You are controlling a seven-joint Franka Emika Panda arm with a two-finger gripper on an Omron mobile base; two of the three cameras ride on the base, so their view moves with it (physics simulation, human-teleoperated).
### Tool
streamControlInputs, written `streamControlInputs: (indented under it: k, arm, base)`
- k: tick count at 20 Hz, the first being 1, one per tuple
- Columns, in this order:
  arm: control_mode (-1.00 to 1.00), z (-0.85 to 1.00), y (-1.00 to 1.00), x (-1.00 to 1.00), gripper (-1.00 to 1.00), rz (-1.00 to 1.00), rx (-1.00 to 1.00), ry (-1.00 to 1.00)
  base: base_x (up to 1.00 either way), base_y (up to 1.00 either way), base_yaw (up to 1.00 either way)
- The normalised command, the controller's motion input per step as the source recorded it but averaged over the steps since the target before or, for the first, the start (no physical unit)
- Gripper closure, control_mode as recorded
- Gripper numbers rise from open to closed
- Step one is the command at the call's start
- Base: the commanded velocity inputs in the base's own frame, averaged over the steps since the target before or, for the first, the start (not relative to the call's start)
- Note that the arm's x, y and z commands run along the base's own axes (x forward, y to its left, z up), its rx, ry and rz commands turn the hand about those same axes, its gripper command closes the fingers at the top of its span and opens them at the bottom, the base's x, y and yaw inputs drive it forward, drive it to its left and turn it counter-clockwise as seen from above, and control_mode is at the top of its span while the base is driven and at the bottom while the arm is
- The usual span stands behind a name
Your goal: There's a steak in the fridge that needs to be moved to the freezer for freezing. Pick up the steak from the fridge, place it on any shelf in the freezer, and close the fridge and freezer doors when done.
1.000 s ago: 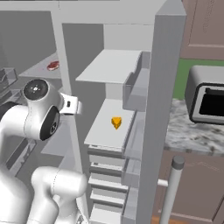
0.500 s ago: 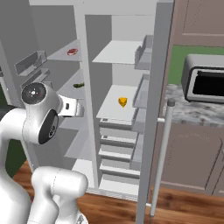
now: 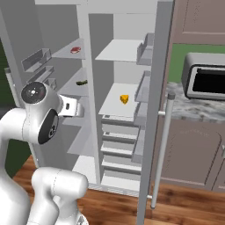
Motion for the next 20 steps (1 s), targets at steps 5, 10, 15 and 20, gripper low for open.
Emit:
streamControlInputs:
  k: [5,10,15,20]
  arm:
    - [-1.00,0.00,-0.22,-0.25,-1.00,-0.01,0.01,-0.02]
    - [-1.00,0.00,-0.74,-0.57,-1.00,0.00,0.06,-0.13]
    - [-1.00,0.00,-0.73,-0.45,-1.00,0.00,0.00,-0.13]
    - [-1.00,-0.01,-0.67,-0.12,-1.00,0.00,0.00,-0.05]
  base:
    - [0.00,0.00,0.00]
    - [0.00,0.00,0.00]
    - [0.00,0.00,0.00]
    - [0.00,0.00,0.00]
